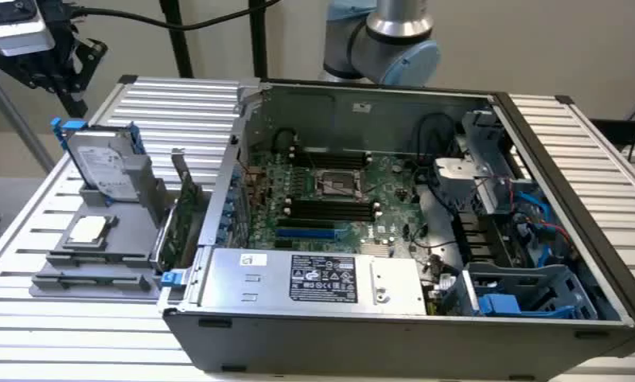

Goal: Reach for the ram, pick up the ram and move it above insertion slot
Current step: 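Reach for the ram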

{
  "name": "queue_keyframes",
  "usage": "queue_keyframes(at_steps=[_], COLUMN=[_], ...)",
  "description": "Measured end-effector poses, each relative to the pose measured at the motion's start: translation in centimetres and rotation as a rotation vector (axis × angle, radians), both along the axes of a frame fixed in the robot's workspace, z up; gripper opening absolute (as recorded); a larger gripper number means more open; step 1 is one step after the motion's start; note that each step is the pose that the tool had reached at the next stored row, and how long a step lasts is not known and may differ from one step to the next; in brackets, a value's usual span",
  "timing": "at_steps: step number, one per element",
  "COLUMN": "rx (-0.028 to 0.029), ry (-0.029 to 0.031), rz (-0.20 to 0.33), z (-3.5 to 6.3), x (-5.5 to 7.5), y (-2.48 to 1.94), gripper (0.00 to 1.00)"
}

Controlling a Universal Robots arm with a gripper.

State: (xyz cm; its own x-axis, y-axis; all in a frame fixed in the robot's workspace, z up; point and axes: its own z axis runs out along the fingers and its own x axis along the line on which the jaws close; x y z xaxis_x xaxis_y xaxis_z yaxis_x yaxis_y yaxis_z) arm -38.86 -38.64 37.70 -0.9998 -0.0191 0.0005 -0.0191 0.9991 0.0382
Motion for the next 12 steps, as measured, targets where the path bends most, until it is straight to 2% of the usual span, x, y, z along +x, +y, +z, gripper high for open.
queue_keyframes(at_steps=[12], rx=[0.0000], ry=[0.0000], rz=[0.000], z=[0.00], x=[0.00], y=[0.00], gripper=[0.11])
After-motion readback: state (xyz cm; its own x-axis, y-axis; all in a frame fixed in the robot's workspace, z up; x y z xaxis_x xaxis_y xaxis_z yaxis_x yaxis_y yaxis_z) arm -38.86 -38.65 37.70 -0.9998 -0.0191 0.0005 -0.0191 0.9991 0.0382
